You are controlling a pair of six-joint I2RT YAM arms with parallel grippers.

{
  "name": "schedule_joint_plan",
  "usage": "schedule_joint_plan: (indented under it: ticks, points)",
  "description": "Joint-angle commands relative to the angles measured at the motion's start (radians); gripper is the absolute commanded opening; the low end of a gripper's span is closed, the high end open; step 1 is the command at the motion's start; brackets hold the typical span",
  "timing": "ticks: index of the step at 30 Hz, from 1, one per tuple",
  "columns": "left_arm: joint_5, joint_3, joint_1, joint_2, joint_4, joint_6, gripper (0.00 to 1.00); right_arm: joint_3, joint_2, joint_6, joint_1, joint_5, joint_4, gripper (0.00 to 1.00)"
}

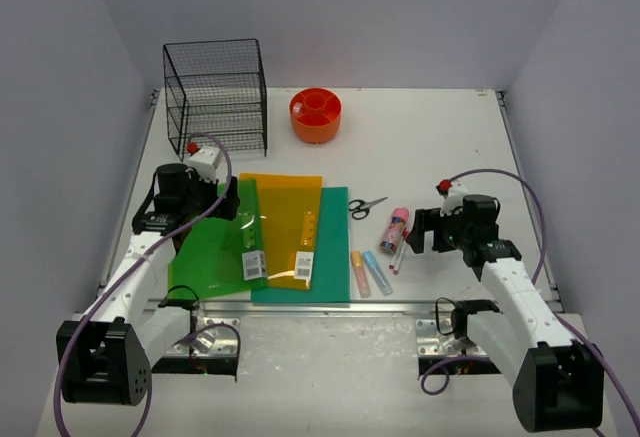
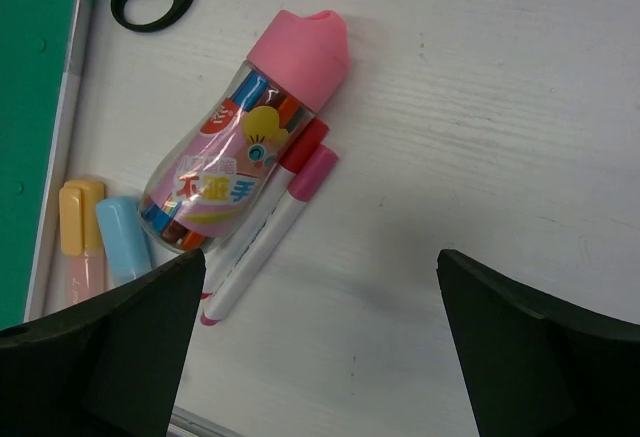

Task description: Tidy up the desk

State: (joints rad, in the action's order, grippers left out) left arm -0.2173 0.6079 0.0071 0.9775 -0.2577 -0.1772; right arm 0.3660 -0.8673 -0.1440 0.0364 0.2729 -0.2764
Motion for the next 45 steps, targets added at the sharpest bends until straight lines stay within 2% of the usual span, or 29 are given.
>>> schedule_joint_plan:
  ticks: [1, 6, 9, 16, 24, 26, 37, 45]
  points:
    - [0.001, 0.039, -0.007, -0.013, 0.050, 0.017, 1.00, 0.041, 0.002, -0.022, 0.005, -0.004, 0.027, 0.99]
    - [0.005, 0.041, -0.007, -0.002, 0.051, 0.021, 1.00, 0.130, -0.072, -0.040, 0.005, -0.023, -0.054, 0.99]
    - [0.022, 0.041, -0.007, 0.003, 0.054, 0.030, 1.00, 0.264, -0.164, -0.098, 0.008, -0.029, -0.151, 0.99]
    - [0.043, 0.037, -0.007, 0.012, 0.063, 0.041, 1.00, 0.594, -0.504, -0.229, 0.027, -0.028, -0.373, 0.91]
    - [0.064, 0.036, -0.007, 0.026, 0.069, 0.050, 1.00, 0.829, -0.830, -0.320, 0.043, -0.041, -0.563, 0.79]
    - [0.069, 0.034, -0.007, 0.030, 0.074, 0.052, 1.00, 0.855, -0.918, -0.326, 0.049, -0.043, -0.614, 0.76]
    - [0.091, 0.038, -0.007, 0.050, 0.075, 0.059, 1.00, 0.936, -1.107, -0.330, 0.062, -0.036, -0.630, 0.73]
    - [0.103, 0.039, -0.007, 0.059, 0.077, 0.063, 1.00, 1.012, -1.221, -0.320, 0.062, 0.006, -0.647, 0.66]
